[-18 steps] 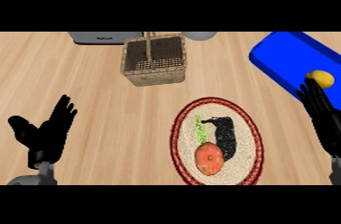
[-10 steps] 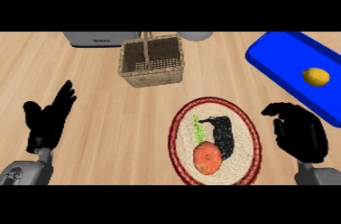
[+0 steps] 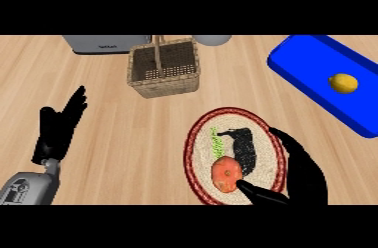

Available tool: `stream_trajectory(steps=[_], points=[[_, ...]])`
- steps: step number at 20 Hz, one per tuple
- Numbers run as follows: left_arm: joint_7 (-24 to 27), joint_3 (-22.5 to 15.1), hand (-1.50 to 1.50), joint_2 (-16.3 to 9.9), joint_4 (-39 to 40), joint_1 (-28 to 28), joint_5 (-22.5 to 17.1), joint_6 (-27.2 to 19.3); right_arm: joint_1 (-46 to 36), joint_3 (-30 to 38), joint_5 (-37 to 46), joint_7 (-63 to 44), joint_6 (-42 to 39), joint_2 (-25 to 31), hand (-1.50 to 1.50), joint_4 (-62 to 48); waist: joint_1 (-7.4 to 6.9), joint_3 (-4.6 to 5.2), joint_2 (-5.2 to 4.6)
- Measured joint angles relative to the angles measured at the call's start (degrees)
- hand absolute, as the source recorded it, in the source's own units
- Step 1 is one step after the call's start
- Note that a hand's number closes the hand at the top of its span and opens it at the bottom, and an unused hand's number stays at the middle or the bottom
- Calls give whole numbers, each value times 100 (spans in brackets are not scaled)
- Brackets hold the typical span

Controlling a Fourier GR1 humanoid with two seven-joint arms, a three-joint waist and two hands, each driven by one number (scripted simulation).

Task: Pick the squash from the placemat and place it in the basket

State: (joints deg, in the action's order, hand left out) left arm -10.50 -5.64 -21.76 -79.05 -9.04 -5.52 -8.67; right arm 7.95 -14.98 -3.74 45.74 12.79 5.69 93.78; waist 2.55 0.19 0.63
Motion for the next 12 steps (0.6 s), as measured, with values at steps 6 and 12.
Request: stream_trajectory(steps=[6, 12], points=[[-52, 41, 0, -91, -53, 17, 20, 27, 921, 210, 1447, -1165, 793, 1153, -150, 560, 34, 30, -2], [-97, 3, 0, -78, -68, -63, 83, 27, 1842, -2, 2353, -2571, 69, 2564, -150, 1627, -17, 33, -31]])
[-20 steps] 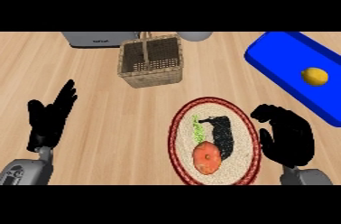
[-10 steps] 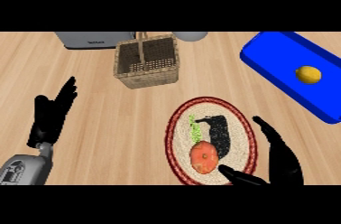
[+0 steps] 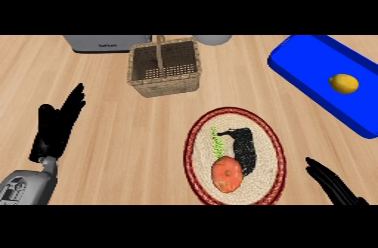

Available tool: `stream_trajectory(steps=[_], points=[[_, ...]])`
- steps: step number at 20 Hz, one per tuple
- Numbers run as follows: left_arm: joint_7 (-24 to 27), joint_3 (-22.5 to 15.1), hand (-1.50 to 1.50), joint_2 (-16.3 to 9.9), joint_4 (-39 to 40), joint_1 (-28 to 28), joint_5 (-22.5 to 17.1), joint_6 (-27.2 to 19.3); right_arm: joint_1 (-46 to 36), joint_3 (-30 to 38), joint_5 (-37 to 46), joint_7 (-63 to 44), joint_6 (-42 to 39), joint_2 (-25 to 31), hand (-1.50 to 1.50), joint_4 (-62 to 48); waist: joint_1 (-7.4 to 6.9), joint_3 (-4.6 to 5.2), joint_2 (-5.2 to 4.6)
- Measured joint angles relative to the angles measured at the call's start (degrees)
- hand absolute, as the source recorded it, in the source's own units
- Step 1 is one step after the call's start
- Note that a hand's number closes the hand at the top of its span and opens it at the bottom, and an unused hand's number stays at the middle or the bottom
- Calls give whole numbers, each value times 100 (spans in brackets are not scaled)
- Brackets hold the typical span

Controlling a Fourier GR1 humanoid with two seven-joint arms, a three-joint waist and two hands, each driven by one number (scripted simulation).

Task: Pick the squash from the placemat and place it in the basket

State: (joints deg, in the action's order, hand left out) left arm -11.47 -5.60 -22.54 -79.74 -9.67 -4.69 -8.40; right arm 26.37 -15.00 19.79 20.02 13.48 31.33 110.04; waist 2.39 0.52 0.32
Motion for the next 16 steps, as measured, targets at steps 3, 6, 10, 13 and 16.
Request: stream_trajectory(steps=[3, 6, 10, 13, 16], points=[[-39, -8, 0, 35, 33, -123, 15, 22, 340, -102, 132, -778, -494, 476, -150, 875, -49, -14, -12], [-13, -20, 0, 116, 126, -166, 47, 49, 617, -240, 263, -1562, -828, 670, -150, 1726, -100, -26, -19], [-6, -17, 0, 235, 161, -209, 140, 81, 817, -326, 361, -2321, -1122, 663, -150, 2449, -149, -37, -21], [-4, 29, 0, 302, 186, -239, 216, 115, 671, -401, 395, -2583, -1156, 415, -150, 2435, -177, -45, -24], [77, 67, 0, 351, 203, -171, 265, 187, 503, -493, 543, -2760, -1063, 139, -150, 2354, -197, -48, -25]])
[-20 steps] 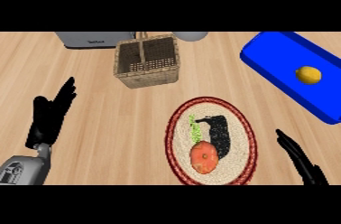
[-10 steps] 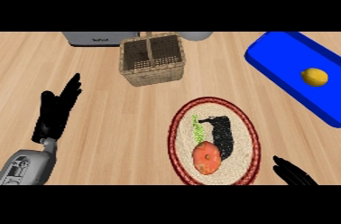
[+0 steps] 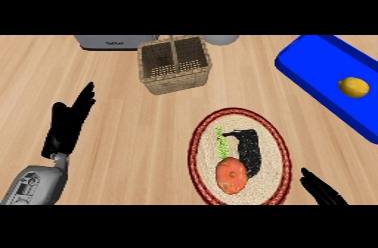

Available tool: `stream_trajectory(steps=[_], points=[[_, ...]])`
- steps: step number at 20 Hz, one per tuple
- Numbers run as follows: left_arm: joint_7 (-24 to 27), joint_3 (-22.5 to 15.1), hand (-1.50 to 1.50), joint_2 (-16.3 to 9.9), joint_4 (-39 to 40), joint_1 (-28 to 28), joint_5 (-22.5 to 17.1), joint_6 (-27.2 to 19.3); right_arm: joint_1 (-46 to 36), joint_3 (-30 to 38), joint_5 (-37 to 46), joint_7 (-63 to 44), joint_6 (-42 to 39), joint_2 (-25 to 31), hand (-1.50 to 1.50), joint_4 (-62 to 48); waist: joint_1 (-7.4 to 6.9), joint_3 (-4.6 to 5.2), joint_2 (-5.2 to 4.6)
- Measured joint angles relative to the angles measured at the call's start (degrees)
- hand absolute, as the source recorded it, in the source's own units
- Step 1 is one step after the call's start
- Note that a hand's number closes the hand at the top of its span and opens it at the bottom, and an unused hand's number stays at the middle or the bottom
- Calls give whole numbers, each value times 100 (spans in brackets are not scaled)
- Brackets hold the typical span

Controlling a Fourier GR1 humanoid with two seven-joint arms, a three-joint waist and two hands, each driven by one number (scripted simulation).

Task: Pick the squash from the placemat and place it in the basket

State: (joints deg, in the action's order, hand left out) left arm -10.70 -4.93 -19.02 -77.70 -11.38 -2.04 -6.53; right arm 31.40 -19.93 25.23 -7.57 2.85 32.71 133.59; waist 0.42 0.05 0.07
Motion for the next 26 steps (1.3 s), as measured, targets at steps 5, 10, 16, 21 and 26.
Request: stream_trajectory(steps=[5, 10, 16, 21, 26], points=[[-52, 71, 0, 119, 72, -148, 126, 27, -185, -56, 482, -72, 138, -369, -150, -267, -4, -3, -1], [-121, 228, 0, 115, -24, -98, 156, 209, -445, -197, 825, -181, 79, -738, -150, -528, -19, -4, -1], [-97, 344, 0, 241, -12, -106, 289, 258, -768, -369, 1023, 102, 144, -1163, -150, -1307, -25, -5, -3], [-139, 488, 0, 225, -107, -48, 305, 440, -1182, -356, 1180, 205, 183, -1489, -150, -1939, -35, -5, -5], [-244, 523, 0, 376, -189, -40, 442, 444, -1425, -431, 1439, 345, 346, -1814, -150, -2450, -32, -6, -4]])
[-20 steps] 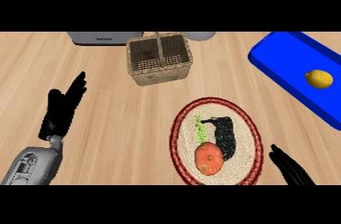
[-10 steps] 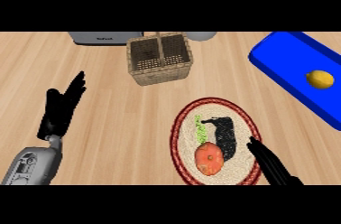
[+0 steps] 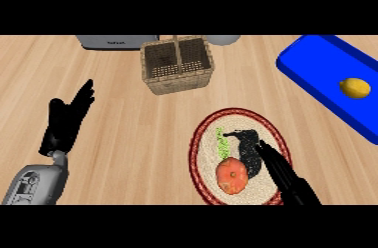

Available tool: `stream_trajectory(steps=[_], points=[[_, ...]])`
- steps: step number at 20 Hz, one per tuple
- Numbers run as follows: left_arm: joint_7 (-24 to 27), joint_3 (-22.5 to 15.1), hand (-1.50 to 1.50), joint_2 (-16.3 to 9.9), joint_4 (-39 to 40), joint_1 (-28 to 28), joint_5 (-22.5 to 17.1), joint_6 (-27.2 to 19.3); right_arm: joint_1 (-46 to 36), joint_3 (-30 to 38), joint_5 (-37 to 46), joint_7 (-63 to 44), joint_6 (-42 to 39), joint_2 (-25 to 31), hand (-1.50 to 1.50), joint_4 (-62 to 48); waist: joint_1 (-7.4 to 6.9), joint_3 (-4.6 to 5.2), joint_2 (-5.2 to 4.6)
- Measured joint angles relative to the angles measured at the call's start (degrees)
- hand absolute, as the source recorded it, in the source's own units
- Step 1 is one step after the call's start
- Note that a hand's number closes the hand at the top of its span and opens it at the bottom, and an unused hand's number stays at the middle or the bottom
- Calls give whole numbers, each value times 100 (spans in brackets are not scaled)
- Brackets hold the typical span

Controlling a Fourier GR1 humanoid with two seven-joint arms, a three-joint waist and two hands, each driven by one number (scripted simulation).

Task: Pick the squash from the placemat and place it in the basket

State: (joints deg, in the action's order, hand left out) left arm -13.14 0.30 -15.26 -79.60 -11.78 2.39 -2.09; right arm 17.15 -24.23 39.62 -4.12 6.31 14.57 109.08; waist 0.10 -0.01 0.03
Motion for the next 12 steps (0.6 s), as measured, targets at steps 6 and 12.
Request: stream_trajectory(steps=[6, 12], points=[[-35, 135, 0, 67, 45, -100, 109, 86, -307, -59, 157, 72, 58, -329, -150, -496, 1, 1, -1], [23, 204, 0, 192, 131, -135, 272, 114, -541, -8, 230, -30, -39, -542, -150, -689, 2, 1, -2]])
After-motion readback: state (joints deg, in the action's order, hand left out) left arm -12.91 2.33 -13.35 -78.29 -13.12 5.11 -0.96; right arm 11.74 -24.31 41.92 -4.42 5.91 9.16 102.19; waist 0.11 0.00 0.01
